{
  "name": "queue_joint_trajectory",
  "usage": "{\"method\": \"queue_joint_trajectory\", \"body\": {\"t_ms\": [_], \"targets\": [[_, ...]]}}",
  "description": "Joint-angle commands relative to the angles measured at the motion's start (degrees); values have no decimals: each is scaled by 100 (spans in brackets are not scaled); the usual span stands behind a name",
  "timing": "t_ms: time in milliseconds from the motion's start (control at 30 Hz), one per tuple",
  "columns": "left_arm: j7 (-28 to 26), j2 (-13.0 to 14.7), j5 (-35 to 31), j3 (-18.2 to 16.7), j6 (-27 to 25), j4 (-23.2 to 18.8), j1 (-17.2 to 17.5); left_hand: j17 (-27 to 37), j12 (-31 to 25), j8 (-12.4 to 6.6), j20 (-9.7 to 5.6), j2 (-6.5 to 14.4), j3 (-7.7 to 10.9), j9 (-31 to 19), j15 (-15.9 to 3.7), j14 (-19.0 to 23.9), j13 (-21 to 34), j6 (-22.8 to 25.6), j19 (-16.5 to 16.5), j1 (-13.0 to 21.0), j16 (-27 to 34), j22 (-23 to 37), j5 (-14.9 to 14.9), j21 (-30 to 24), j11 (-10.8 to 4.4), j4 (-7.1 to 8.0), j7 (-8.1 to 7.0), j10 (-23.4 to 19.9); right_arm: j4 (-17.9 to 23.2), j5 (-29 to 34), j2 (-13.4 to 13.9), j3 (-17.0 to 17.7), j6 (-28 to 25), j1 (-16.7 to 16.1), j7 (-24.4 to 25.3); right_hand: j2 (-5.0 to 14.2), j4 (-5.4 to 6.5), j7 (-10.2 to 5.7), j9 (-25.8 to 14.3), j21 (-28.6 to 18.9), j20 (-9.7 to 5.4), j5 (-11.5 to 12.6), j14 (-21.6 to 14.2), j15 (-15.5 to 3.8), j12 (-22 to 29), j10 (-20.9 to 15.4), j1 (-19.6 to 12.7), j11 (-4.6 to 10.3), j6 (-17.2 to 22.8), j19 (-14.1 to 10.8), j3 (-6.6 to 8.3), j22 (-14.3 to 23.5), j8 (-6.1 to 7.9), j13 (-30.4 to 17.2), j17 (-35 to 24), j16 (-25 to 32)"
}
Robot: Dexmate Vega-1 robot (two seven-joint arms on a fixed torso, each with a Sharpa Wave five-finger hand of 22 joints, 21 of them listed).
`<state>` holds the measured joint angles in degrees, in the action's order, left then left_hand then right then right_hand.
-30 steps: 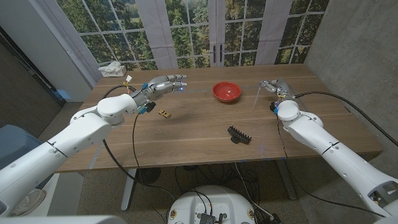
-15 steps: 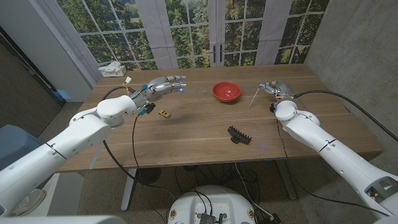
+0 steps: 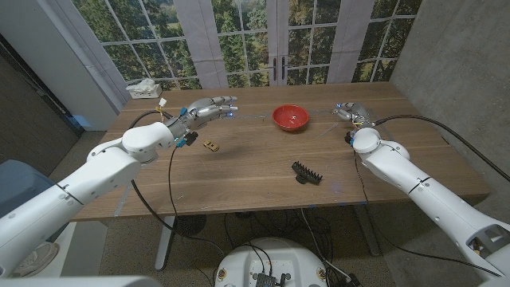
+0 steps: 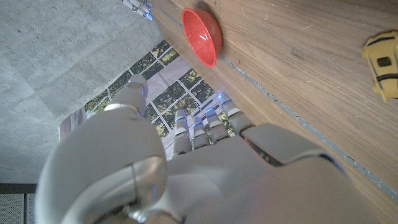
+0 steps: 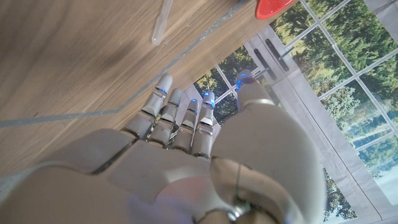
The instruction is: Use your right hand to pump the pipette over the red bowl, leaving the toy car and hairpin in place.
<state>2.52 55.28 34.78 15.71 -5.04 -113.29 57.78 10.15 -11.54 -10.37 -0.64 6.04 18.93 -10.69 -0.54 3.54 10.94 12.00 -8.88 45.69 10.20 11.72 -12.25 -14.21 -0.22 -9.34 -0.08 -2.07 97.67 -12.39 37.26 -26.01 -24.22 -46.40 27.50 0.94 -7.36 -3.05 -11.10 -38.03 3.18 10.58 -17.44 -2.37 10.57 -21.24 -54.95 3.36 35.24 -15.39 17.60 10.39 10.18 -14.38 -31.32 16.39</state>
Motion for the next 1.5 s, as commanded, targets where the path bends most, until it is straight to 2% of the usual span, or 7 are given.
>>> {"method": "queue_joint_trajectory", "body": {"t_ms": [33, 433, 567, 733, 1033, 1200, 1500], "targets": [[270, -170, 136, -10, 415, 301, -7, -4, 18, 78, -139, -26, -7, 6, -30, -92, 6, -308, -1, -140, -7, -3, 37, 18, -48, 27, -111, 52, 183, -400, 96, 290, 807, -231, -360, -30, 70, 38, 1, 122, 100, -41, 179, -291, 31, 76, 256, -43, -81, 221, -107, -15, 36, 40, 41, -77], [498, -554, 449, -47, 1020, 676, 79, -15, 108, 79, -188, 207, -103, 51, -117, -491, -42, -1183, 163, -615, -27, -70, 172, 121, -221, 216, -585, 512, -264, -1257, -19, 600, 2305, -362, -1386, 188, 469, 264, 6, 393, -212, -34, 624, -73, 49, 249, 1262, -310, -366, 399, -383, -37, 43, 174, 202, -292], [616, -781, 648, -58, 1291, 858, 117, 4, 108, 76, -208, 475, -14, 61, -124, -617, -56, -1350, 242, -733, -21, -85, 170, 162, -180, 329, -504, 604, -374, -1316, -100, 603, 2685, -378, -1492, 234, 512, 270, 8, 417, -222, -24, 674, -92, 47, 277, 1369, -321, -382, 398, -405, -36, 46, 189, 223, -315], [657, -969, 827, -102, 1517, 988, 190, 35, 112, 63, -252, 609, 129, 68, -116, -799, -69, -1494, 390, -918, -21, -99, 142, 224, -166, 531, -416, 715, -655, -1666, -285, 657, 3297, -358, -1921, 730, 802, 224, 18, 538, -695, 24, 771, -273, 74, 262, 1890, -239, -428, 402, -400, -41, 58, 251, 310, -354], [574, -1308, 1043, -250, 1996, 1195, 440, 59, 97, 32, -309, 671, 471, 75, -165, -1008, -80, -1566, 598, -1220, 4, -110, 49, 280, -159, 975, -212, 806, -954, -2156, -571, 726, 4020, -388, -2428, 1024, 1156, 241, 24, 637, -764, -10, 782, -350, 96, 211, 2388, -248, -505, 416, -362, -44, 41, 285, 387, -366], [499, -1458, 1123, -369, 2246, 1314, 593, 65, 87, 21, -319, 660, 570, 77, -185, -1021, -82, -1557, 600, -1330, 23, -111, 18, 268, -174, 1136, -198, 808, -925, -2260, -587, 752, 4228, -468, -2561, 1015, 1408, 222, 26, 682, -743, -13, 772, -321, 93, 204, 2721, -297, -595, 431, -387, -41, 27, 296, 432, -371], [465, -1682, 1263, -522, 2511, 1666, 612, 64, 66, -4, -321, 637, 682, 82, -214, -981, -87, -1486, 570, -1476, 53, -116, -17, 248, -189, 1325, -199, 772, -935, -2448, -714, 839, 4651, -699, -2651, 922, 1597, 321, 34, 726, -642, -17, 730, -176, 121, 104, 3080, -394, -583, 364, -454, -52, 53, 310, 509, -378]]}}
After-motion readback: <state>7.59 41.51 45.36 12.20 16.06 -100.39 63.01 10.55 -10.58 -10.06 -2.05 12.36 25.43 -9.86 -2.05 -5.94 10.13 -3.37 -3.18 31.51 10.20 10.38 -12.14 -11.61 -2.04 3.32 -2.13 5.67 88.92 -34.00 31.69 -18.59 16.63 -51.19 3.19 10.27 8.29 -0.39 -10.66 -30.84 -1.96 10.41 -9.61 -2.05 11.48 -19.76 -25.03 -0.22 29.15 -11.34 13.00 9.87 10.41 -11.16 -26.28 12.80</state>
